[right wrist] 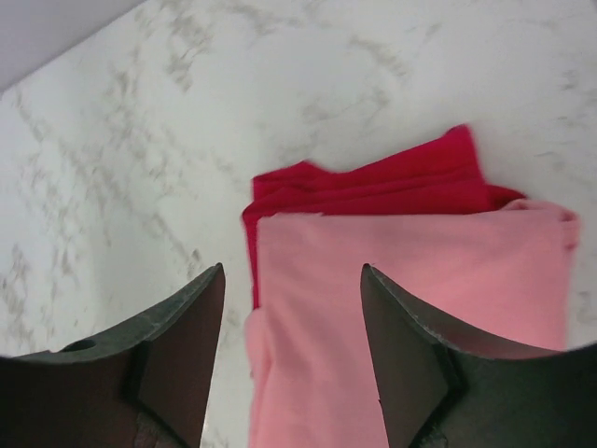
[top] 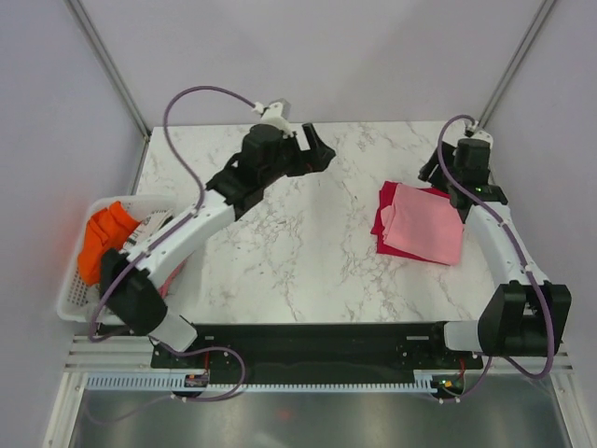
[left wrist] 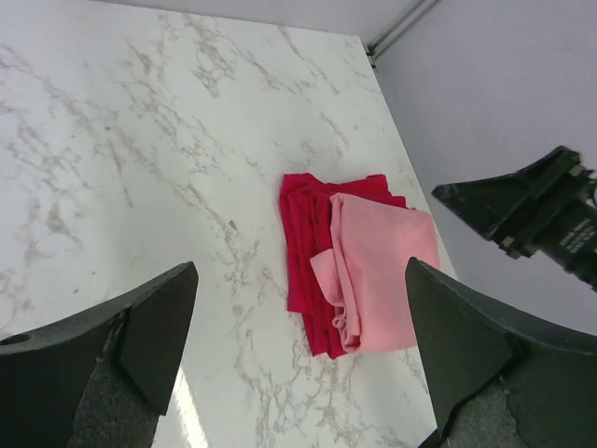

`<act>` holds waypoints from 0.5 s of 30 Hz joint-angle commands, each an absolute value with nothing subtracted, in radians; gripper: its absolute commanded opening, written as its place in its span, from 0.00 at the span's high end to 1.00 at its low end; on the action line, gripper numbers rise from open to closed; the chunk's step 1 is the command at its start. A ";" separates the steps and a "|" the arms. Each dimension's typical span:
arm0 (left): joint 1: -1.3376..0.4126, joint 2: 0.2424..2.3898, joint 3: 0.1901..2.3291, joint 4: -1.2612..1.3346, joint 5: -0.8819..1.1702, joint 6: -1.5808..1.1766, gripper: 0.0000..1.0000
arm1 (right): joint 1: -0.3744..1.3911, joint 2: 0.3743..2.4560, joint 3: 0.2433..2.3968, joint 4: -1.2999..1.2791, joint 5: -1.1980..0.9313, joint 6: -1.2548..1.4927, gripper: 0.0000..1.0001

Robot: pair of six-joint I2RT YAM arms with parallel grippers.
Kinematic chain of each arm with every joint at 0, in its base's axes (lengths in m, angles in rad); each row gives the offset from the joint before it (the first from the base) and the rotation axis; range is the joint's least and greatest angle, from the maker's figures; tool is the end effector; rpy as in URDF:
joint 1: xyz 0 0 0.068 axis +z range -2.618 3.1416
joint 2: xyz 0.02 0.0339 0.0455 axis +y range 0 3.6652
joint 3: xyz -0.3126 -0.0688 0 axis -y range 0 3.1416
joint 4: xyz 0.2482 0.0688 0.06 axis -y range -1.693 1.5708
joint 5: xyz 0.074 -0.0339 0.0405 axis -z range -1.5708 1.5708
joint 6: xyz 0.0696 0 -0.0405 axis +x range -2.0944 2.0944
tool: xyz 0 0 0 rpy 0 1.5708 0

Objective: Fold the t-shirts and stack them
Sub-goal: Neatly place the folded tshirt to the corner

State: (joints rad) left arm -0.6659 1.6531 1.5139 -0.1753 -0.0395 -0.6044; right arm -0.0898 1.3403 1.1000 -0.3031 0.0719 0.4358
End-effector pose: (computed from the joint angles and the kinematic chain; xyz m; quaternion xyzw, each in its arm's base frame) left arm 0.3448 -0.2674 0.4056 0.0133 0.8089 -0.3357 0.4824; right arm 0.3249 -0.0343 0.3429 0.2432 0.8359 0.0537 0.4891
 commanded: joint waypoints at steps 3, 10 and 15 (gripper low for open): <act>-0.623 1.363 1.223 -0.152 -0.107 -0.587 0.00 | 0.092 1.371 1.060 -0.308 -0.023 0.411 0.36; -0.607 1.146 0.895 -0.156 -0.173 -0.630 0.00 | 0.254 1.509 1.094 -0.318 -0.006 0.371 0.46; -0.606 1.051 0.756 -0.131 -0.218 -0.629 0.00 | 0.314 1.566 1.098 -0.314 0.038 0.379 0.55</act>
State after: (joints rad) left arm -0.6113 1.1240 0.7898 -0.1780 -0.1493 -0.6125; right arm 0.2890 1.5505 1.0702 -0.3260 0.0025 0.3916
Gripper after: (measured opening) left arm 0.993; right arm 0.450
